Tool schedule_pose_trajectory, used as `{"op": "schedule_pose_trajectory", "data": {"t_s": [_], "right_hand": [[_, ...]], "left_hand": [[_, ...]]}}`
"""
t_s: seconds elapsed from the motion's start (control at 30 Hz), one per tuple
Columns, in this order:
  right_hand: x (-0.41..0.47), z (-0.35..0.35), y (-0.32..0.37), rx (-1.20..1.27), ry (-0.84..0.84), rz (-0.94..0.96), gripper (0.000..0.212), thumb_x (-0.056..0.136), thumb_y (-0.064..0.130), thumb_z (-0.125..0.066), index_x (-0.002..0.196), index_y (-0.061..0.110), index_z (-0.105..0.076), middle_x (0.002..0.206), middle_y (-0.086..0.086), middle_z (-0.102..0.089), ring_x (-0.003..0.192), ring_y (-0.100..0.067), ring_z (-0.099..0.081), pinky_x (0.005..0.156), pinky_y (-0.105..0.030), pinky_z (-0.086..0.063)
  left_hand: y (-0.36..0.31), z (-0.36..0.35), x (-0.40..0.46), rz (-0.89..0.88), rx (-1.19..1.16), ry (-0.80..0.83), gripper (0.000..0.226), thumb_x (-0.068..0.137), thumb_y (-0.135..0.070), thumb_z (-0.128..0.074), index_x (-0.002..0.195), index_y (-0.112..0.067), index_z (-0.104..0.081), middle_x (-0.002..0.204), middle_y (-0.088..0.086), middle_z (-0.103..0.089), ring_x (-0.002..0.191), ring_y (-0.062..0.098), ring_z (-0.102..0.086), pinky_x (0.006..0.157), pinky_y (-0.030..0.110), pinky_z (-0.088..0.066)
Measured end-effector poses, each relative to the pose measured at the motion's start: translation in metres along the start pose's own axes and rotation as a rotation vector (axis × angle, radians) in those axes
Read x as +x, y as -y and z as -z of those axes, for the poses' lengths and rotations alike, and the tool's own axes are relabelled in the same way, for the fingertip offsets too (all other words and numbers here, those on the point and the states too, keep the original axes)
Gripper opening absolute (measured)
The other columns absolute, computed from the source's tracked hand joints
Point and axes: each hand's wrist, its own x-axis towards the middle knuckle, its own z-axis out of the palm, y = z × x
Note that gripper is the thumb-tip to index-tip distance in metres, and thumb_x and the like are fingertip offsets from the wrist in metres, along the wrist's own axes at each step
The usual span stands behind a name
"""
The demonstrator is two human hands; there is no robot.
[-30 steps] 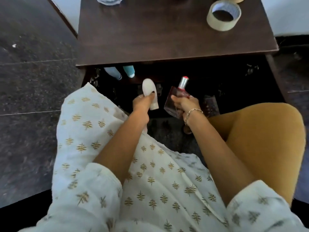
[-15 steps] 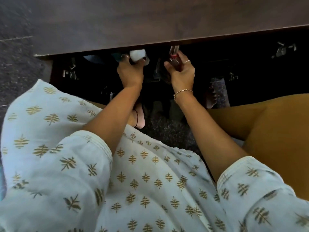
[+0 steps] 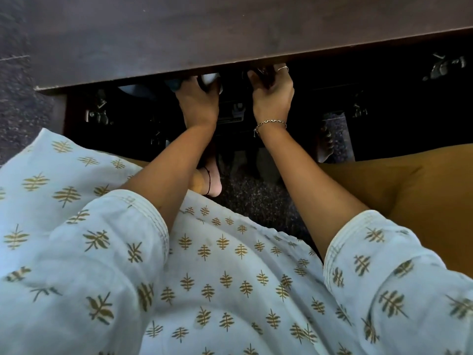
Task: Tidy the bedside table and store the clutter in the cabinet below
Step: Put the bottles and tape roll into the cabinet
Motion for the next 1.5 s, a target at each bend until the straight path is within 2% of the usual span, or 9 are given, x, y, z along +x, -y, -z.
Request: {"op": "schedule_pose_trajectory", "data": {"t_s": [0.2,0.37,0.5,0.57,0.67,0.87,1.13,1.37,1.5], "right_hand": [[0.002,-0.007,-0.002,-0.158,0.044,0.088,0.017,0.081,-0.004,-0.065,0.096,-0.009,-0.06,0.095,-0.017,-0.069,0.088,-0.015,-0.063,0.065,0.006,-0.037],[0.008,-0.013,0.003,-0.274,0.079,0.067,0.023,0.082,0.006,-0.068,0.098,-0.009,-0.062,0.095,-0.017,-0.07,0.093,-0.026,-0.066,0.063,-0.003,-0.038],[0.004,-0.01,0.001,-0.361,0.146,-0.03,0.042,0.085,0.006,-0.064,0.124,-0.002,-0.05,0.113,-0.017,-0.065,0.108,-0.026,-0.062,0.076,-0.012,-0.042],[-0.006,-0.004,-0.003,-0.334,0.192,-0.062,0.069,0.083,0.003,-0.066,0.143,0.004,-0.031,0.129,-0.015,-0.058,0.122,-0.024,-0.054,0.092,-0.016,-0.039],[-0.022,0.008,-0.013,-0.327,0.233,-0.088,0.081,0.083,0.002,-0.064,0.149,0.011,-0.018,0.137,-0.015,-0.051,0.128,-0.025,-0.048,0.102,-0.023,-0.037],[-0.054,0.045,0.001,-0.386,0.329,-0.126,0.08,0.084,0.0,-0.061,0.149,0.012,-0.017,0.146,-0.01,-0.042,0.134,-0.02,-0.042,0.101,-0.013,-0.028],[-0.071,0.098,0.065,-0.618,0.551,-0.086,0.075,0.081,0.015,-0.07,0.144,0.012,-0.029,0.137,-0.013,-0.05,0.126,-0.027,-0.048,0.099,-0.027,-0.04],[-0.041,0.165,0.125,-0.694,0.357,0.129,0.034,0.082,0.021,-0.069,0.114,0.014,-0.064,0.109,-0.006,-0.069,0.105,-0.017,-0.062,0.083,-0.016,-0.039],[-0.008,0.188,0.144,-0.627,0.243,0.171,0.026,0.08,0.018,-0.069,0.105,0.009,-0.067,0.103,-0.011,-0.07,0.102,-0.021,-0.064,0.093,-0.026,-0.046]], "left_hand": [[0.001,-0.008,0.011,0.004,-0.048,-0.018,0.031,0.089,-0.02,-0.062,0.112,0.0,-0.062,0.115,0.014,-0.065,0.109,0.02,-0.06,0.081,0.007,-0.033],[0.004,-0.013,0.019,0.063,0.001,0.031,0.033,0.089,-0.025,-0.059,0.113,-0.003,-0.062,0.115,0.013,-0.064,0.11,0.022,-0.058,0.087,0.018,-0.04],[0.003,-0.012,0.015,0.042,-0.02,0.012,0.033,0.086,-0.024,-0.063,0.109,-0.001,-0.064,0.112,0.012,-0.066,0.107,0.02,-0.061,0.083,0.012,-0.038],[0.001,-0.009,0.01,0.041,0.039,0.021,0.032,0.088,-0.024,-0.061,0.106,0.001,-0.063,0.112,0.014,-0.066,0.106,0.022,-0.062,0.084,0.018,-0.04],[-0.005,-0.001,-0.004,0.068,0.06,0.071,0.034,0.088,-0.021,-0.062,0.111,0.004,-0.059,0.117,0.017,-0.063,0.111,0.025,-0.059,0.088,0.022,-0.04],[-0.023,0.022,-0.037,0.158,-0.066,0.202,0.051,0.084,-0.017,-0.066,0.128,0.001,-0.047,0.13,0.017,-0.053,0.121,0.027,-0.052,0.101,0.03,-0.043],[-0.057,0.059,-0.078,0.123,0.053,0.571,0.025,0.083,-0.023,-0.06,0.099,-0.006,-0.067,0.097,0.014,-0.069,0.089,0.027,-0.066,0.076,0.034,-0.054],[-0.11,0.074,-0.088,-0.162,-0.058,0.661,0.015,0.092,-0.019,-0.054,0.078,-0.023,-0.058,0.093,0.009,-0.069,0.078,0.018,-0.064,0.077,0.033,-0.052],[-0.143,0.071,-0.075,-0.298,-0.054,0.56,0.017,0.091,-0.02,-0.056,0.106,-0.016,-0.061,0.106,0.003,-0.066,0.099,0.016,-0.062,0.087,0.027,-0.048]]}}
